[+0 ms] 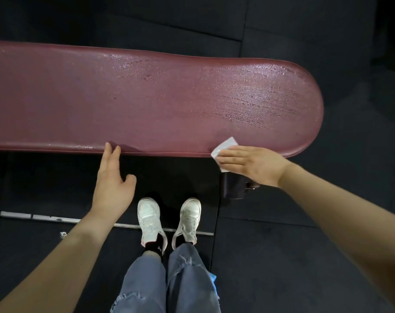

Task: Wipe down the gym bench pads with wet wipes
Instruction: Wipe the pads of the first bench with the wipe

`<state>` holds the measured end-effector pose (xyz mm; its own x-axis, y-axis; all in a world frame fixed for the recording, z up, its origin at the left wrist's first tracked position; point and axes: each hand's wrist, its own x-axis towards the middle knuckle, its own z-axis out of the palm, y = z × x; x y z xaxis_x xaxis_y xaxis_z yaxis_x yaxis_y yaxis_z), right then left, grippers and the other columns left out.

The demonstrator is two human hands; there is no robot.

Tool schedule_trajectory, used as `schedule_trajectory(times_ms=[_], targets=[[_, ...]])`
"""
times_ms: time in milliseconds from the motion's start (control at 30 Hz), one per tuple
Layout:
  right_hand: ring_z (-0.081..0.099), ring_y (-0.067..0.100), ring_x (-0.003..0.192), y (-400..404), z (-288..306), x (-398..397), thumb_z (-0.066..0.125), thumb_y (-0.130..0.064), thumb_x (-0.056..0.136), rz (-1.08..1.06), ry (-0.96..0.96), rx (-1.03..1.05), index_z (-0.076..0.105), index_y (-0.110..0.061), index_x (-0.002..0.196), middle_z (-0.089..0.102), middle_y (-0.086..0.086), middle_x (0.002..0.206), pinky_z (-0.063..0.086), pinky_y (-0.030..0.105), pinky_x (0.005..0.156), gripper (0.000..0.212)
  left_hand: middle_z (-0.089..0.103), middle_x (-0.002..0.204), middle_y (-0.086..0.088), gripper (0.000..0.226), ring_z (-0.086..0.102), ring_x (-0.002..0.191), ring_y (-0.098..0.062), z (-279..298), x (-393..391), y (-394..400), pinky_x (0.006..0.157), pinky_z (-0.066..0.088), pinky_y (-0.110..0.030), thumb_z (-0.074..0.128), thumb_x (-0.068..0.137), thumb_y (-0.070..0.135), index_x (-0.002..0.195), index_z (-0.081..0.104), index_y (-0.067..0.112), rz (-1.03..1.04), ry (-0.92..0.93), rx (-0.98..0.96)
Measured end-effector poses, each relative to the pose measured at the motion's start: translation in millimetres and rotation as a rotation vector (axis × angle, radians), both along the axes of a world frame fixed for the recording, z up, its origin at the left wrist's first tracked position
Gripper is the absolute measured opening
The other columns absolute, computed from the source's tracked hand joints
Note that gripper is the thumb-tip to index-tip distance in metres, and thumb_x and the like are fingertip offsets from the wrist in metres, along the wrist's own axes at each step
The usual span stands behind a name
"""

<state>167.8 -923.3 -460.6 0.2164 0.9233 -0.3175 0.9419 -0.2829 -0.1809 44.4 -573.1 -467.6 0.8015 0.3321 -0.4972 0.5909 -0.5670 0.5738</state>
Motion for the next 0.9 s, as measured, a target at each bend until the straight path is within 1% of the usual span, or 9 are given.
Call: schedule_trajectory(times_ms=[133, 300, 400, 500, 600, 667, 733, 800, 900], targets=[[0.049, 0.018, 0.132, -44, 11, 3, 0.084, 0.002, 0.063, -0.053, 0.004, -0.081, 0.062, -0.012, 0.132, 0.054, 0.003, 0.142, 0.028, 0.04, 0.113, 0.073, -0.001, 0.166, 0.011, 0.075, 0.008, 0.151, -0.014, 4, 5, -7, 0.11, 0.02, -0.027, 0.054, 0.092, 0.004, 0.157, 0.02, 0.021, -0.002, 0.021, 0.039], [0.04, 0.017, 0.138, -95, 27, -11, 0.074, 0.007, 0.073, -0.242, 0.038, -0.201, 0.056, -0.012, 0.137, 0.051, 0.001, 0.145, 0.019, 0.034, 0.121, 0.069, -0.004, 0.166, 0.008, 0.076, 0.011, 0.151, -0.021, 14, 12, -11, 0.114, 0.028, -0.038, 0.056, 0.093, 0.01, 0.157, 0.017, 0.018, -0.041, 0.11, 0.078], [0.022, 0.01, 0.144, -121, 35, -32, 0.057, 0.005, 0.088, -0.559, 0.153, -0.256, 0.047, -0.018, 0.144, 0.04, -0.006, 0.152, 0.016, 0.024, 0.117, 0.061, -0.005, 0.166, 0.006, 0.076, 0.011, 0.151, -0.024, 23, 15, -11, 0.117, 0.029, -0.045, 0.056, 0.093, 0.012, 0.158, 0.016, 0.017, -0.085, 0.176, 0.095], [0.038, 0.013, 0.14, -121, 43, -51, 0.049, -0.005, 0.098, -1.08, 0.228, -0.202, 0.055, -0.022, 0.138, 0.048, -0.006, 0.148, 0.031, 0.025, 0.111, 0.045, -0.003, 0.167, 0.003, 0.075, 0.012, 0.151, -0.026, 35, 19, -13, 0.119, 0.026, -0.047, 0.056, 0.093, 0.012, 0.158, 0.017, 0.014, -0.118, 0.218, 0.101], [0.061, 0.006, 0.109, -88, 56, -55, 0.048, -0.025, 0.102, -1.446, 0.286, 0.085, 0.062, -0.038, 0.127, 0.067, -0.022, 0.118, 0.046, 0.02, 0.086, 0.032, 0.001, 0.167, 0.001, 0.074, 0.011, 0.152, -0.025, 46, 21, -16, 0.12, 0.022, -0.047, 0.056, 0.093, 0.012, 0.157, 0.019, 0.013, -0.121, 0.239, 0.102], [0.06, -0.01, 0.087, -51, 65, -46, 0.048, -0.032, 0.099, -1.504, 0.348, 0.235, 0.059, -0.055, 0.115, 0.063, -0.042, 0.094, 0.041, 0.002, 0.071, 0.03, 0.004, 0.166, 0.0, 0.073, 0.01, 0.152, -0.024, 49, 22, -18, 0.121, 0.022, -0.047, 0.057, 0.093, 0.012, 0.157, 0.021, 0.013, -0.124, 0.232, 0.106], [0.055, -0.022, 0.09, -12, 66, -31, 0.048, -0.026, 0.098, -1.49, 0.428, 0.356, 0.058, -0.058, 0.112, 0.057, -0.05, 0.095, 0.038, -0.004, 0.071, 0.036, 0.006, 0.166, -0.001, 0.072, 0.01, 0.151, -0.024, 49, 24, -18, 0.121, 0.022, -0.048, 0.057, 0.093, 0.011, 0.156, 0.024, 0.013, -0.128, 0.231, 0.101], [0.051, -0.026, 0.099, 30, 62, -9, 0.046, -0.019, 0.098, -1.44, 0.499, 0.461, 0.059, -0.051, 0.118, 0.056, -0.05, 0.101, 0.037, -0.004, 0.078, 0.039, 0.01, 0.165, -0.001, 0.071, 0.011, 0.15, -0.024, 49, 26, -18, 0.12, 0.022, -0.048, 0.058, 0.092, 0.011, 0.155, 0.026, 0.013, -0.111, 0.23, 0.098], [0.055, -0.013, 0.102, 94, 51, 32, 0.042, -0.018, 0.099, -1.343, 0.542, 0.543, 0.058, -0.044, 0.127, 0.061, -0.034, 0.114, 0.036, -0.004, 0.079, 0.041, 0.02, 0.16, -0.005, 0.067, 0.017, 0.148, -0.025, 48, 32, -16, 0.12, 0.023, -0.046, 0.058, 0.091, 0.01, 0.153, 0.032, 0.012, -0.065, 0.183, 0.108]])
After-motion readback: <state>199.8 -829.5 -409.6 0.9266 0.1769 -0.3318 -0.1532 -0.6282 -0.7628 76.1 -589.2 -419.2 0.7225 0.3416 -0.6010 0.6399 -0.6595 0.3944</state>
